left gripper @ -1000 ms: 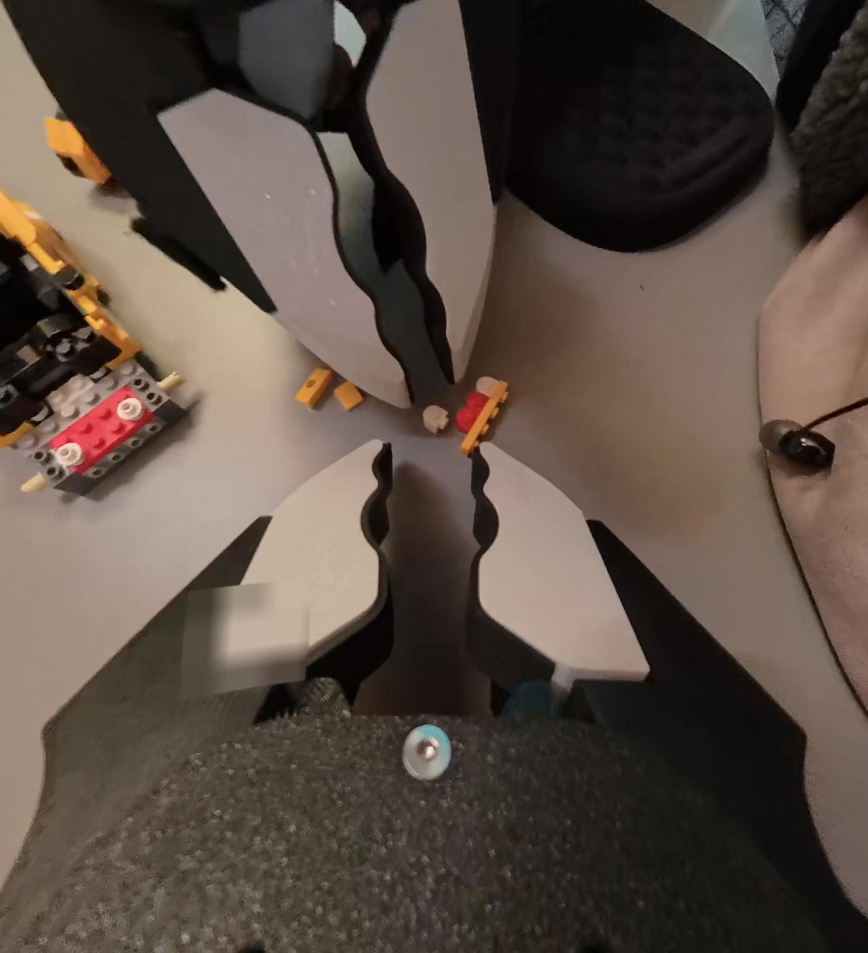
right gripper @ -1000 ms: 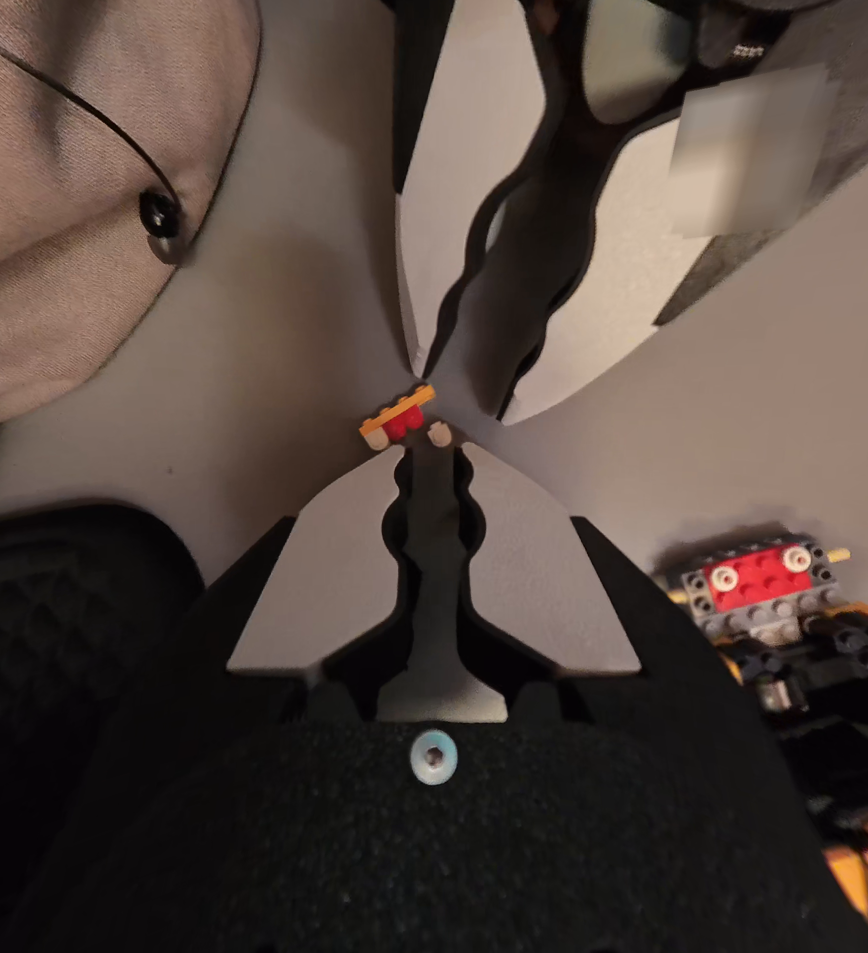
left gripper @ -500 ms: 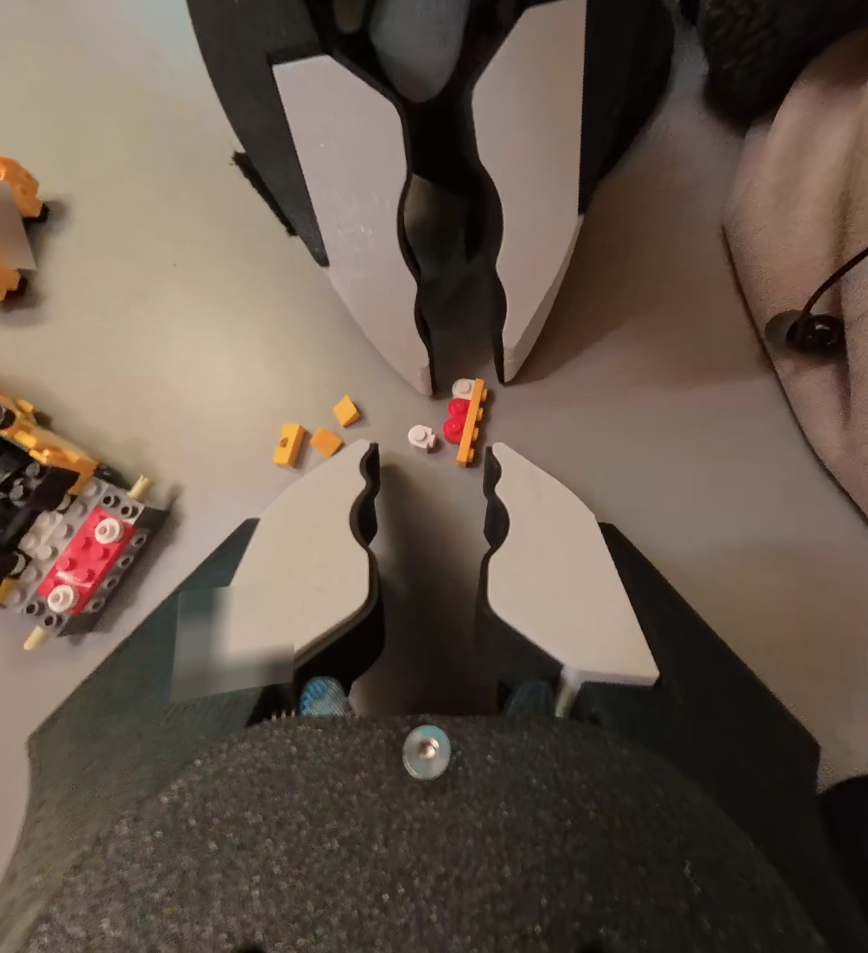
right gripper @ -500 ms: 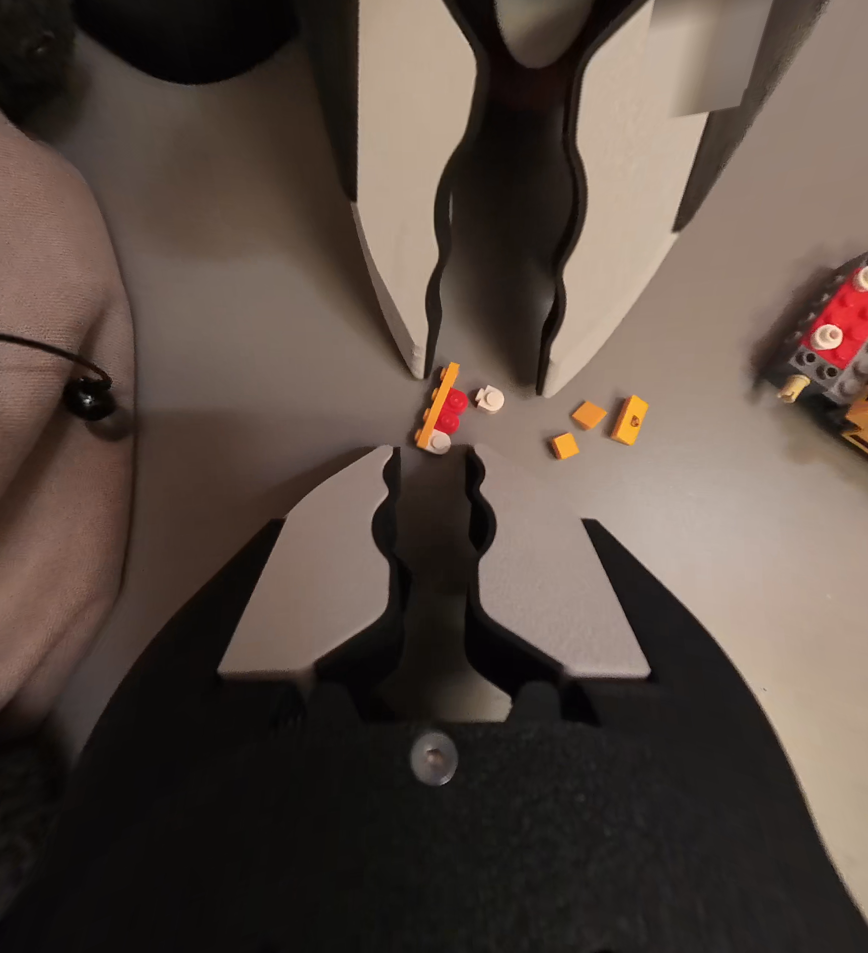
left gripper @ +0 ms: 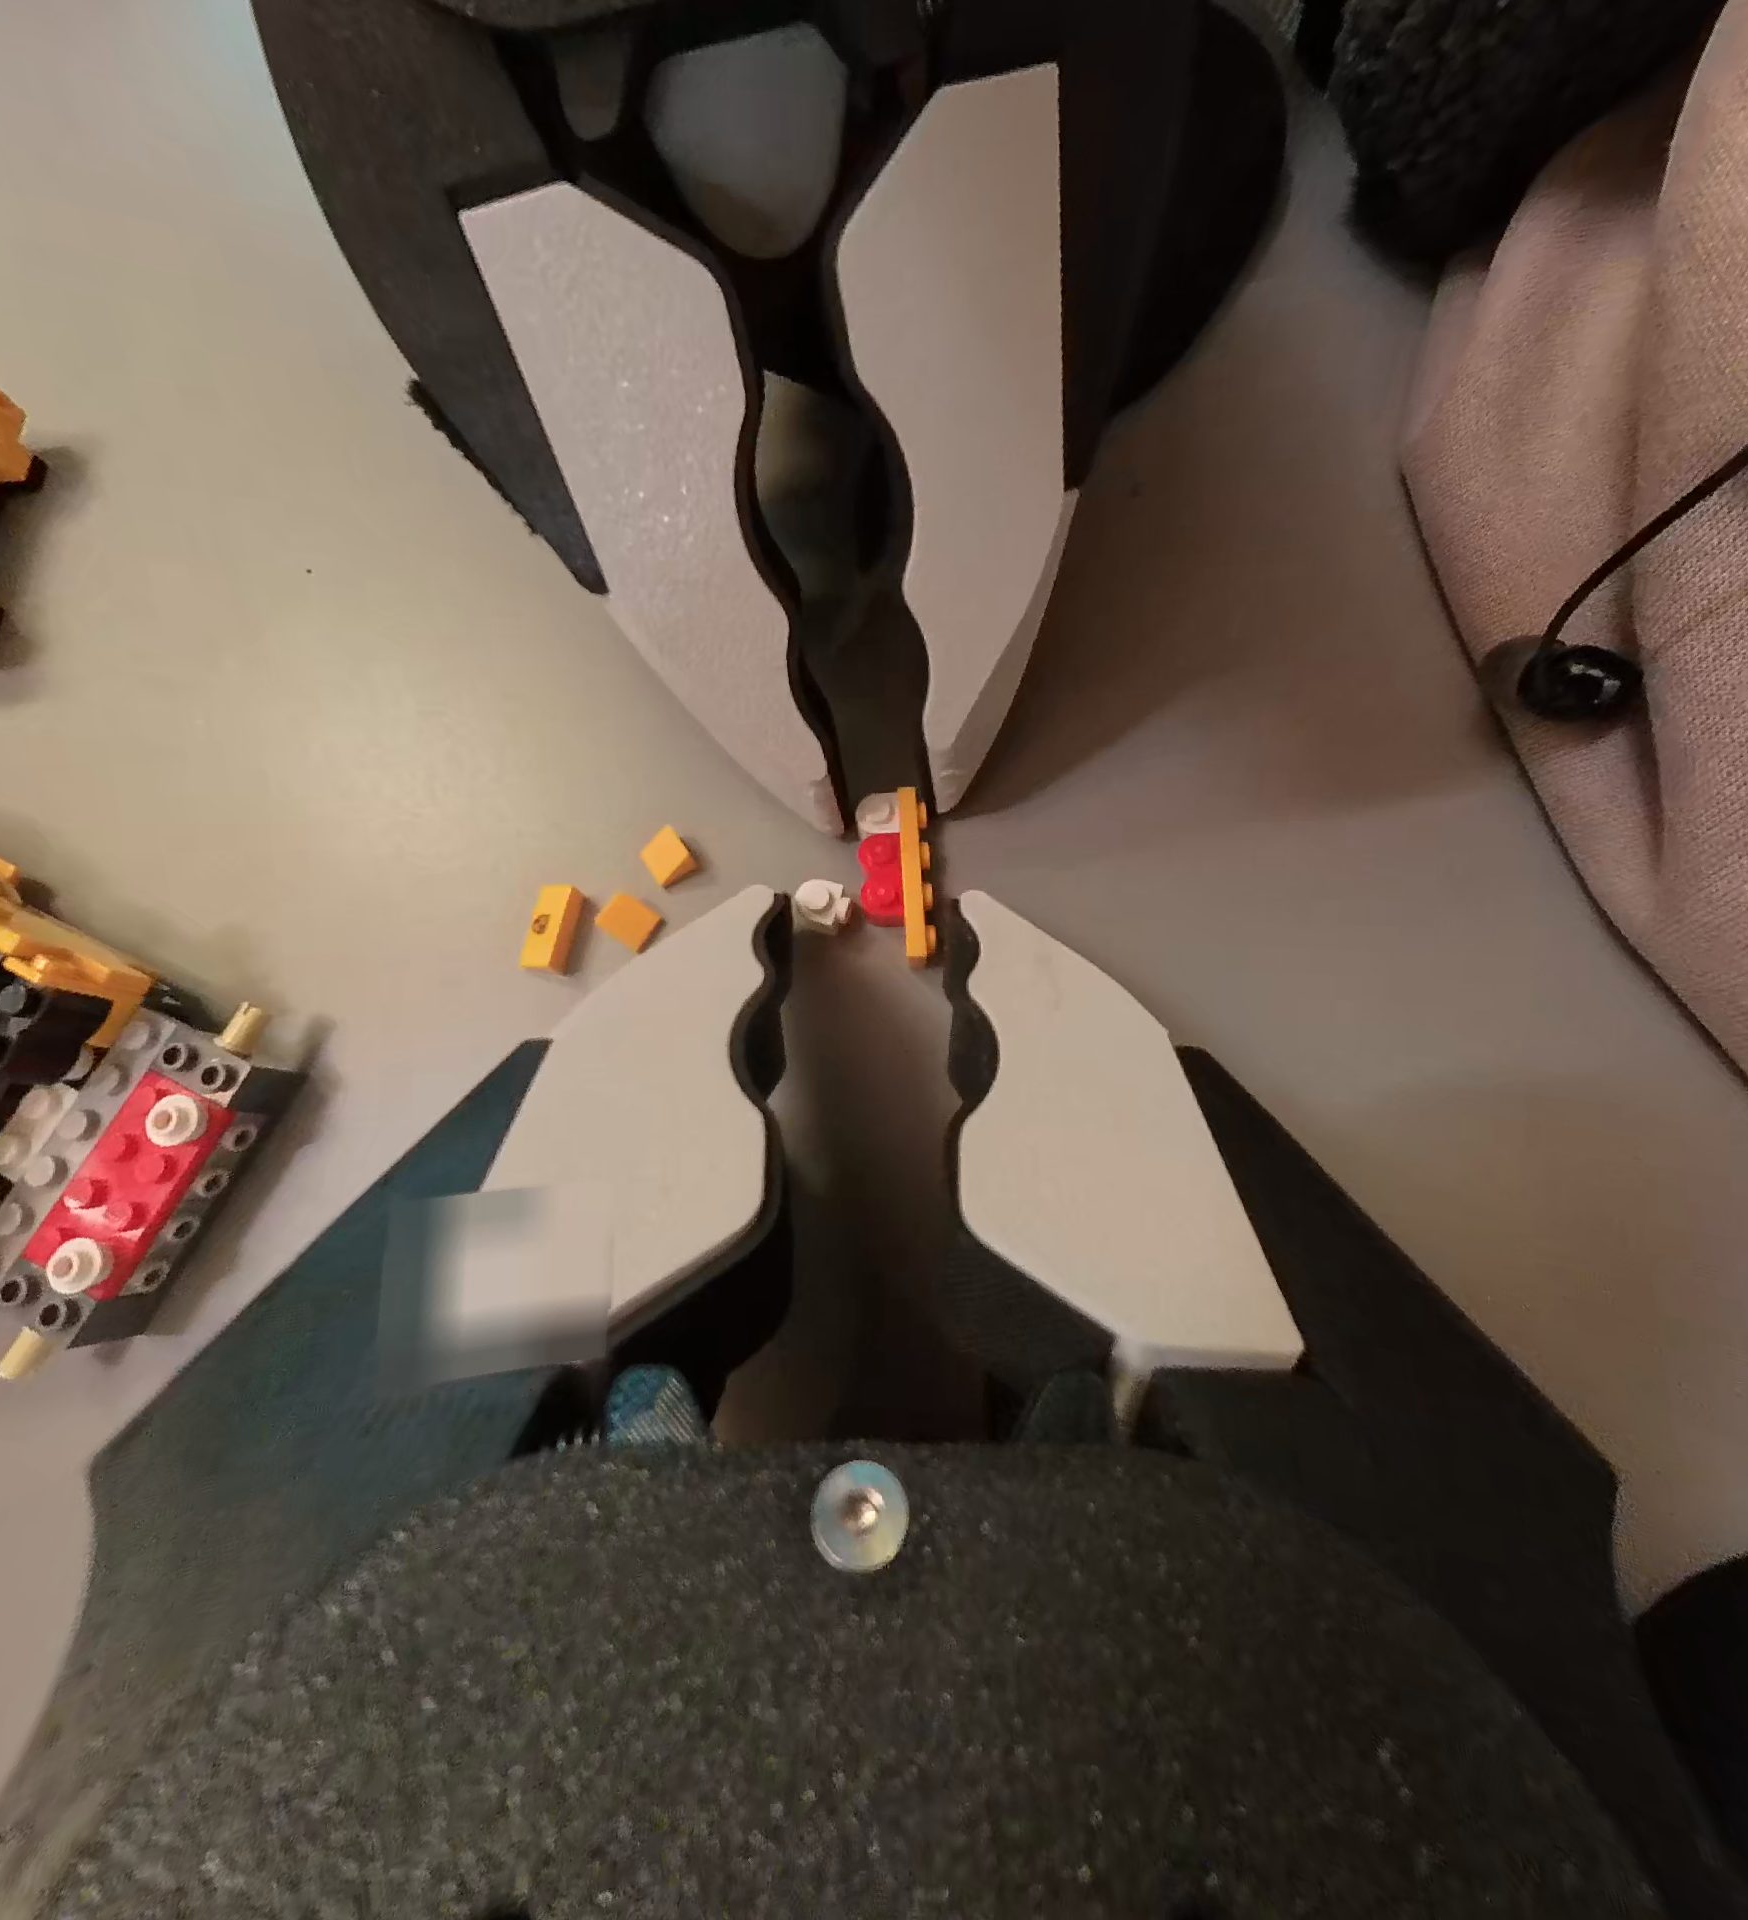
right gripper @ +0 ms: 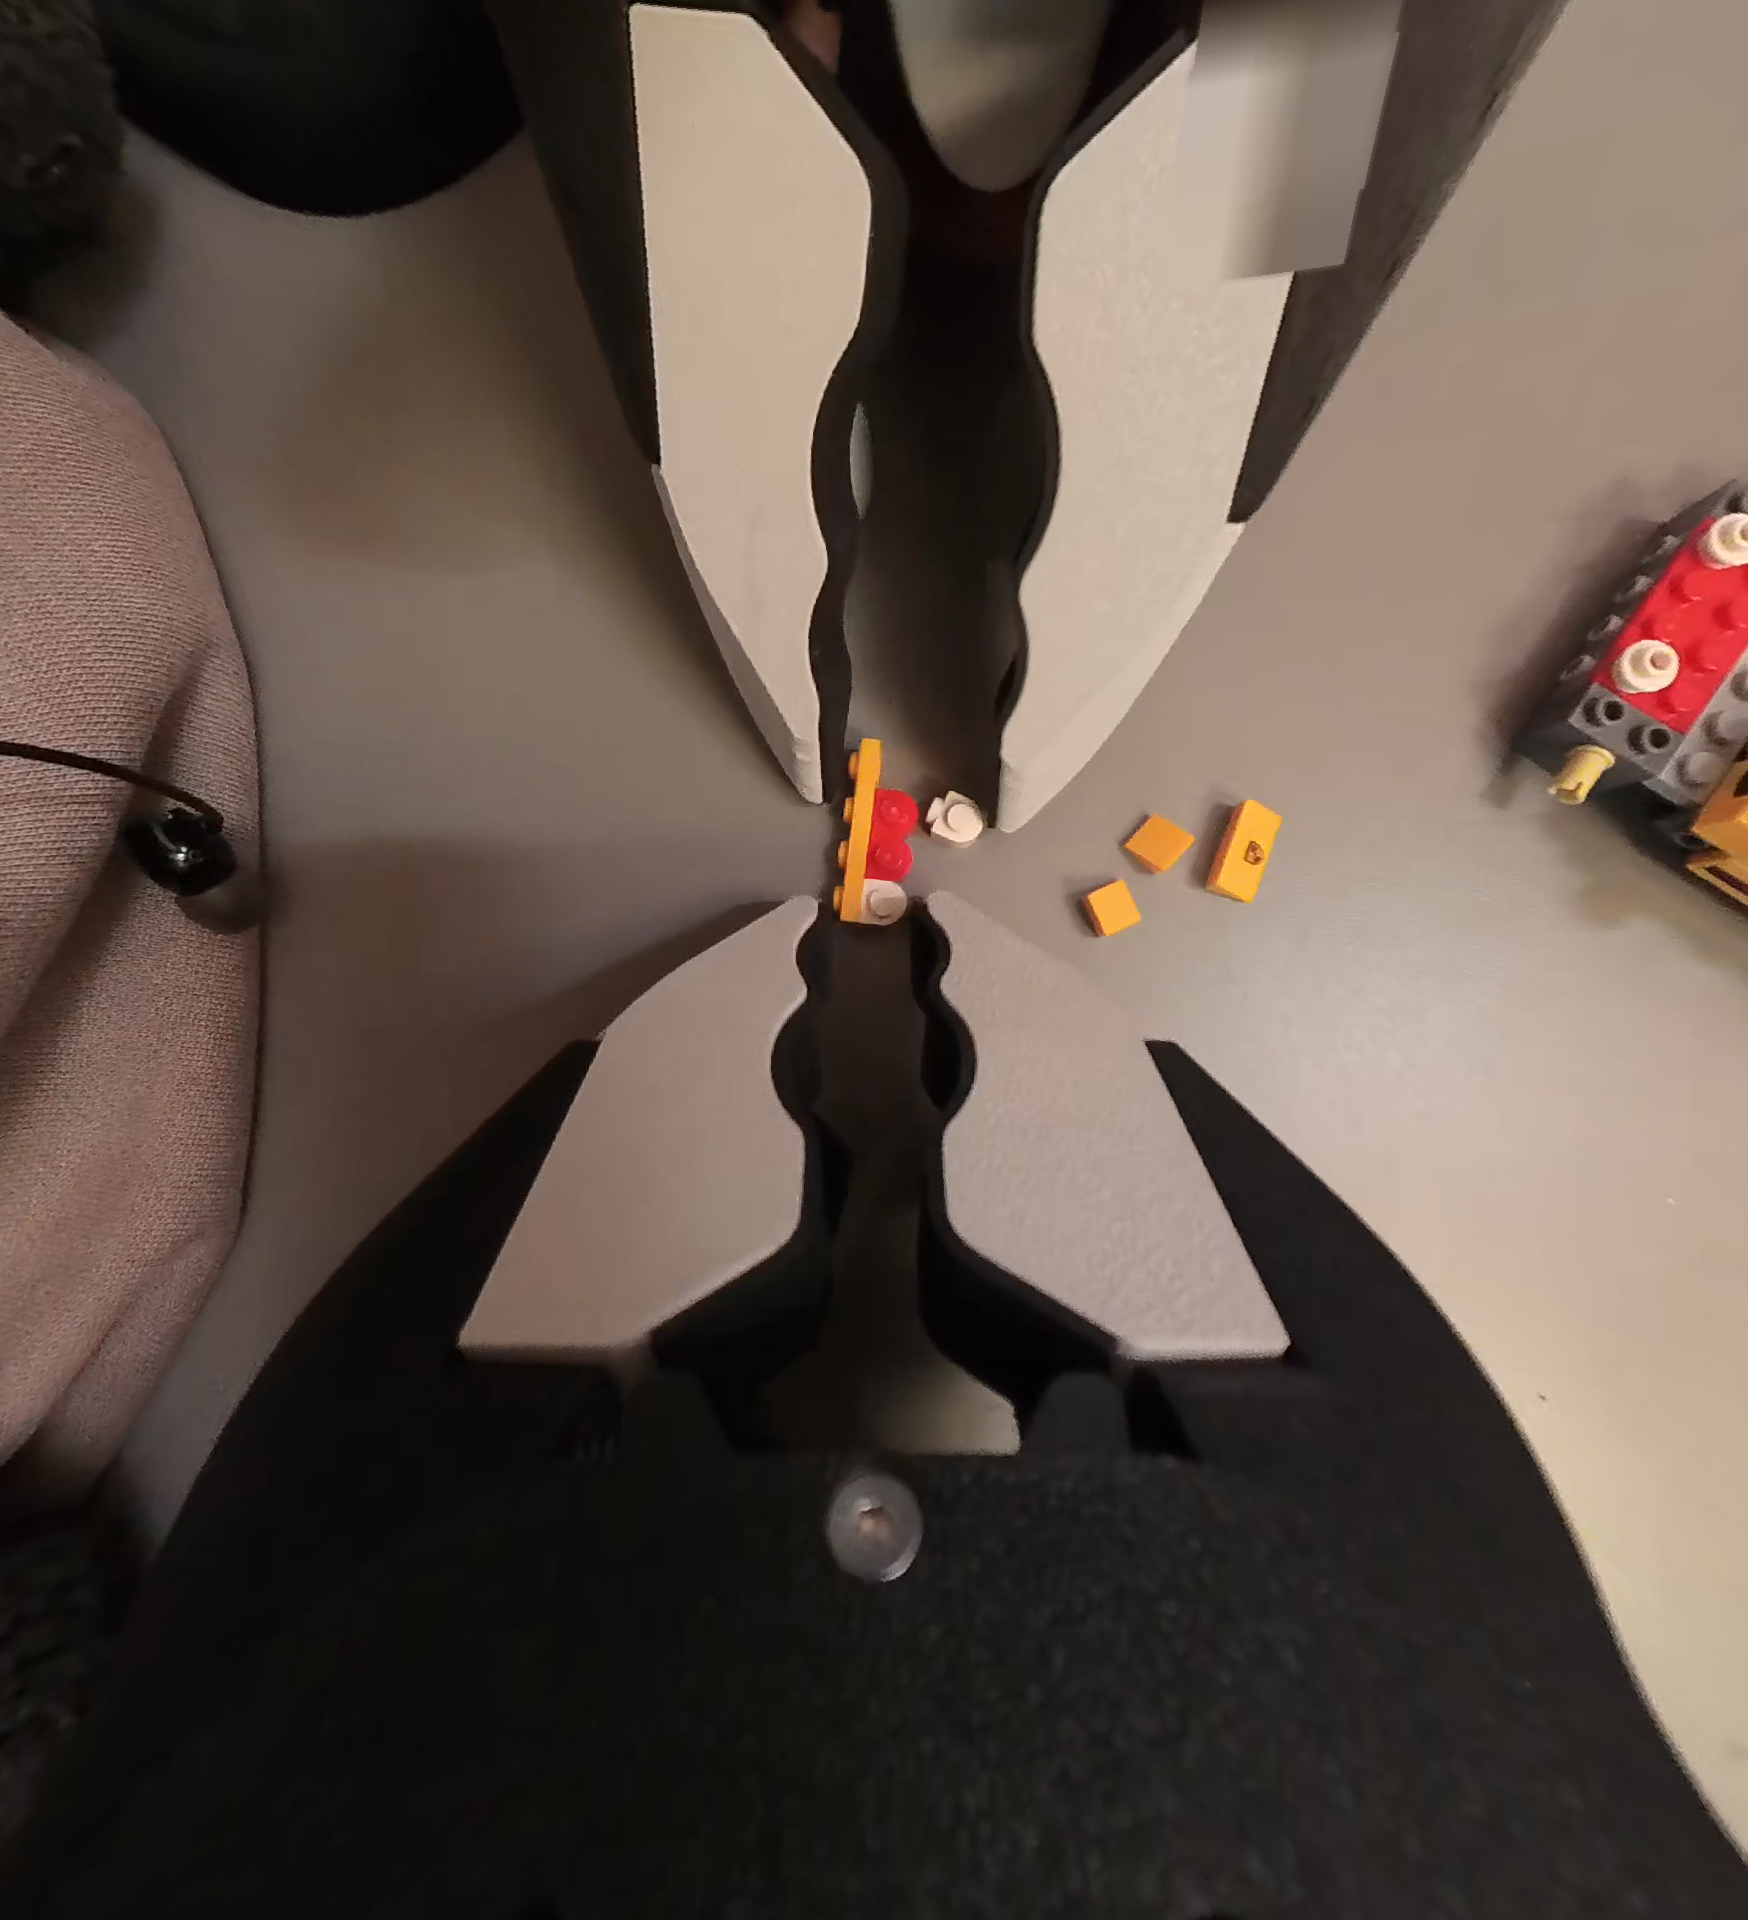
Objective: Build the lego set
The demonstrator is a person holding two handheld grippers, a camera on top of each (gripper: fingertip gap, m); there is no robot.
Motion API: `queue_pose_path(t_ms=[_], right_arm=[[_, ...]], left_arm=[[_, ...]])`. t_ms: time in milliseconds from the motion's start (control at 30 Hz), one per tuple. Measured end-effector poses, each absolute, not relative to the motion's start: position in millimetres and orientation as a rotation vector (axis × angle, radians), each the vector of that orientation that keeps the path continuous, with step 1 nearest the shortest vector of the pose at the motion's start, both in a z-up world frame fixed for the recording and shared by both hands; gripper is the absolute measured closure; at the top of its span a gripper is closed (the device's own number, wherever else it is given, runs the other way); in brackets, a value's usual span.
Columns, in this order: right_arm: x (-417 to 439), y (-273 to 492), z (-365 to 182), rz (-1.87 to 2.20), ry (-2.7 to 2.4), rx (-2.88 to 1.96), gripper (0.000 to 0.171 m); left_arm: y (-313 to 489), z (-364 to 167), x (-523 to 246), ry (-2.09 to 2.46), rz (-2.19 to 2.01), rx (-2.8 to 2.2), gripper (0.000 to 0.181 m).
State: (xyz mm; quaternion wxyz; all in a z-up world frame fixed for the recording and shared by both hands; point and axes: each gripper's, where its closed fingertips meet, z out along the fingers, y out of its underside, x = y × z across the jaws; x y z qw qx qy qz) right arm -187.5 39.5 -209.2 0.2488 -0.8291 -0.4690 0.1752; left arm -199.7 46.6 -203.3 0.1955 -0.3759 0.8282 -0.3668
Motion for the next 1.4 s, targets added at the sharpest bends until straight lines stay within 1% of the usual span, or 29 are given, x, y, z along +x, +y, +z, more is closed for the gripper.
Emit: queue_pose_path(t_ms=[67, 200, 233, 300, 633, 1167, 1400], right_arm=[[-187.5, 39.2, -209.2, 0.472, -1.290, -2.257, 0.158], [-190.3, 38.8, -209.1, 0.469, -1.306, -2.248, 0.151], [-190.6, 39.6, -209.2, 0.466, -1.305, -2.246, 0.152], [-190.3, 41.5, -209.5, 0.458, -1.300, -2.242, 0.158], [-178.7, 40.1, -209.3, 0.446, -1.213, -2.320, 0.158], [-183.4, 42.0, -209.5, 0.337, -0.950, -2.433, 0.158], [-183.3, 41.7, -209.8, 0.319, -1.000, -2.434, 0.158]], left_arm=[[47.1, -203.2, -199.9, 2.320, -1.028, -1.053, 0.153], [50.8, -203.0, -199.6, 2.313, -1.031, -1.071, 0.148], [50.9, -202.9, -199.7, 2.314, -1.031, -1.070, 0.148], [50.4, -203.1, -199.9, 2.316, -1.028, -1.064, 0.148], [49.3, -203.1, -196.2, 2.318, -1.039, -1.057, 0.144], [46.4, -204.6, -193.7, 2.352, -1.054, -1.017, 0.149], [50.4, -205.4, -193.3, 2.342, -1.044, -1.028, 0.150]])
